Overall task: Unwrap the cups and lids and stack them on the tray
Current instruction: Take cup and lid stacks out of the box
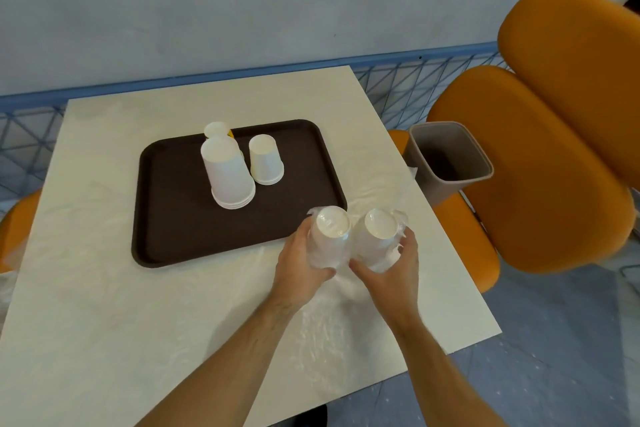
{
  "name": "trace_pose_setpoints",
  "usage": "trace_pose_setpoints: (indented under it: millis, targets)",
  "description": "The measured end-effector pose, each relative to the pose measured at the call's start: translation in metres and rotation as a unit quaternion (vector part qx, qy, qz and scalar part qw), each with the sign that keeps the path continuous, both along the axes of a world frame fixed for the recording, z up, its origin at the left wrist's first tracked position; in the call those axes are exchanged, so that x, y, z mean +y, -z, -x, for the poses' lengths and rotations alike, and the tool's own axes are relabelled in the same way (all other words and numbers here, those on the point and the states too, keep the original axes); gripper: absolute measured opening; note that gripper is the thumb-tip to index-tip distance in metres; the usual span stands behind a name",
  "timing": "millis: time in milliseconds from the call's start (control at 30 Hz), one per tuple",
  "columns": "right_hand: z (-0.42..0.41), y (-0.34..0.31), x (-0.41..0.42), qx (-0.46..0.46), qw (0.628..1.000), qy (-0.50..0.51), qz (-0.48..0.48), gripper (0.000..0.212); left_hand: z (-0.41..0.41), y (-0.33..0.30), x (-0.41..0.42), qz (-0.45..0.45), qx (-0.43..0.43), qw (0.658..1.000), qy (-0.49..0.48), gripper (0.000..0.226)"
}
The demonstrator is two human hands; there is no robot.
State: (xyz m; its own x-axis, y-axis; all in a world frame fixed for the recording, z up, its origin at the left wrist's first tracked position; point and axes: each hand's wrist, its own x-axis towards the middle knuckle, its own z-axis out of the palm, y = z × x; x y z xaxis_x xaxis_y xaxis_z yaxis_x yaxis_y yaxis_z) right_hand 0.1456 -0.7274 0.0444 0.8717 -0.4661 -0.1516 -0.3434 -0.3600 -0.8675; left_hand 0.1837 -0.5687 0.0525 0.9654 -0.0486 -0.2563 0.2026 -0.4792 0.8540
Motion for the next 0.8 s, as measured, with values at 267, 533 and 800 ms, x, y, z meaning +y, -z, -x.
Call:
trace_pose_setpoints:
  millis: [267, 533, 800]
  targets:
    - [0.032, -0.022, 0.048, -0.004, 0.995, 0.061, -0.084, 0.088, 0.032, -0.023, 0.048, -0.054, -0.029, 0.998, -0.036, 0.047]
    - [0.032, -0.038, 0.149, -0.018, 0.995, -0.060, -0.080, 0.054, 0.076, -0.040, 0.129, -0.024, -0.010, 0.991, -0.132, 0.023]
    - [0.034, -0.046, 0.321, 0.038, 0.962, -0.255, -0.087, 0.042, 0.116, -0.036, 0.283, -0.008, -0.003, 0.967, -0.254, 0.022]
